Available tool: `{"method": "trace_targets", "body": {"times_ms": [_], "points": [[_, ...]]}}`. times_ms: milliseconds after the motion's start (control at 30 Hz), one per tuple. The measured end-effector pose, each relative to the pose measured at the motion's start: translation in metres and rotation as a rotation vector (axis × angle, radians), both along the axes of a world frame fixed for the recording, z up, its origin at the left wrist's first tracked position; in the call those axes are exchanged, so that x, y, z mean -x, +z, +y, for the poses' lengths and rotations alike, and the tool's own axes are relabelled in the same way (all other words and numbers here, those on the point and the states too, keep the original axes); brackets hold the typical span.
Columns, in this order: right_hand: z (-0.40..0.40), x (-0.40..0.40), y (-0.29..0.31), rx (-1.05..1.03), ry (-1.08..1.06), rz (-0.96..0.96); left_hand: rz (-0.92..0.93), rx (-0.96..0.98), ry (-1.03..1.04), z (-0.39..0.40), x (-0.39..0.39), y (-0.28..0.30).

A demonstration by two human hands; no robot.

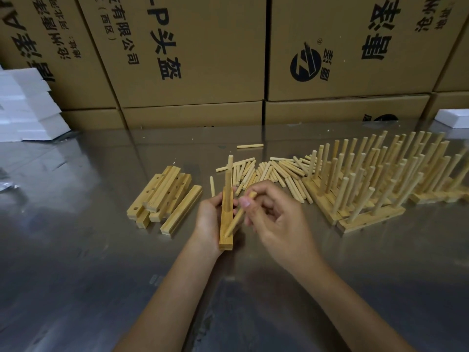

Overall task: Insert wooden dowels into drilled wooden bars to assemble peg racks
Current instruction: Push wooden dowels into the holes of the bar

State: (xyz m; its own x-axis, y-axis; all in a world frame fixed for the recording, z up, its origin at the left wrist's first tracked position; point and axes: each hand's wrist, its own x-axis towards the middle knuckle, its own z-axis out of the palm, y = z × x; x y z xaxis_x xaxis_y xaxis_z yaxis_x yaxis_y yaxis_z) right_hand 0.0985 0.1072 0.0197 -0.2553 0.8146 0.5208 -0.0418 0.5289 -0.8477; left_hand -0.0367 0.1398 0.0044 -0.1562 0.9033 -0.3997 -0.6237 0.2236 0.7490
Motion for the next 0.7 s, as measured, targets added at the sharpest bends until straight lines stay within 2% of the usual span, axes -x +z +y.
{"method": "trace_targets", "body": {"times_ms": [133,233,700], "points": [[-0.003,0.004,-0.004,-0.052,0.022,-0.098,0.152,-0.019,-0.026,-0.003,-0.001,-0.003],[-0.004,0.01,-0.008,-0.034,0.03,-0.126,0.091,-0.041,-0.085,-0.006,-0.002,-0.004],[-0.006,0.015,-0.014,-0.085,-0.025,-0.157,0.006,-0.028,-0.044,-0.011,-0.006,-0.002]]}}
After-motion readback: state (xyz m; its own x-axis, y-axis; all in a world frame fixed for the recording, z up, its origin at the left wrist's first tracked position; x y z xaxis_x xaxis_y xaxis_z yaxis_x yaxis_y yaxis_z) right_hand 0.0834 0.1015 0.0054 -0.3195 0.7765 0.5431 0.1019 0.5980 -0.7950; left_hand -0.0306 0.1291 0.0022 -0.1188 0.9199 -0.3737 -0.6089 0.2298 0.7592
